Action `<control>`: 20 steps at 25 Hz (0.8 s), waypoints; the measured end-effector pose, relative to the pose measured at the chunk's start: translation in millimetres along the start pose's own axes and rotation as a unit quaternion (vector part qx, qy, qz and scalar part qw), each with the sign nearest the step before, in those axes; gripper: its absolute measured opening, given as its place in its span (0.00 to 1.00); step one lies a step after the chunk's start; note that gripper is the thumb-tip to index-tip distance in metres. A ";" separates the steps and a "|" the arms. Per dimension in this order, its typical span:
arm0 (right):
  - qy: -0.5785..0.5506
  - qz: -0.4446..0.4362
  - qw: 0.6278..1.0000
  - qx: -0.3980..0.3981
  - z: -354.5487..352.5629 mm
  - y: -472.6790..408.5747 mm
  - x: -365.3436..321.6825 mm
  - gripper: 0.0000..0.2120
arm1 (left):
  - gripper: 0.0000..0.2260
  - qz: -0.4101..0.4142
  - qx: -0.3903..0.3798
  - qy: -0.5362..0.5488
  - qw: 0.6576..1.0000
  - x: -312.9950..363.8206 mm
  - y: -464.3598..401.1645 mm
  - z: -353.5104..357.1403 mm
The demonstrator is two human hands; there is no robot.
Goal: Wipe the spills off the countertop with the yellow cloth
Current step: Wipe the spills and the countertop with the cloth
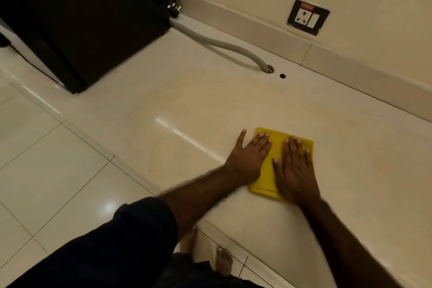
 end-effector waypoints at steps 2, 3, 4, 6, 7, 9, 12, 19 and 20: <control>0.006 -0.045 0.999 -0.008 -1.3 -33.1 -17.9 0.46 | 0.28 -0.044 0.006 -0.010 0.999 -28.1 1.5 -7.3; 0.009 -0.065 0.998 -0.015 -1.1 -48.3 -31.1 0.45 | 0.27 -0.065 0.006 -0.016 0.998 -43.5 4.9 -10.3; 0.011 -0.087 0.996 -0.019 -0.4 -62.2 -46.1 0.44 | 0.28 -0.084 0.008 -0.020 0.996 -59.3 9.8 -12.3; 0.010 -0.141 0.990 -0.024 3.9 -85.5 -79.9 0.43 | 0.28 -0.131 0.013 -0.021 0.991 -90.7 28.6 -13.1; 0.015 -0.168 0.985 -0.030 5.9 -94.9 -96.8 0.42 | 0.28 -0.157 0.016 -0.023 0.987 -104.0 41.6 -13.4; 0.035 -0.226 0.973 -0.042 8.8 -105.5 -128.4 0.40 | 0.28 -0.209 0.026 -0.020 0.977 -123.0 71.3 -14.9; 0.039 -0.310 0.949 -0.032 13.2 -97.3 -160.9 0.42 | 0.29 -0.274 0.033 0.007 0.961 -121.1 119.2 -10.1; 0.055 -0.359 0.932 0.009 23.4 -46.4 -145.4 0.44 | 0.30 -0.286 0.014 0.011 0.958 -69.6 162.0 0.6; 0.055 -0.338 0.940 0.009 19.8 -45.8 -133.8 0.45 | 0.29 -0.269 0.013 -0.001 0.963 -65.0 147.2 -2.8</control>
Point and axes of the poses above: each hand's wrist, its own y-axis away from the middle knuckle, its own z-axis out of the palm, x = y × z, the point moved 2 cm from there along -y, towards the middle knuckle, and after that the axes turned 4 degrees about y, right-handed, at the moved point
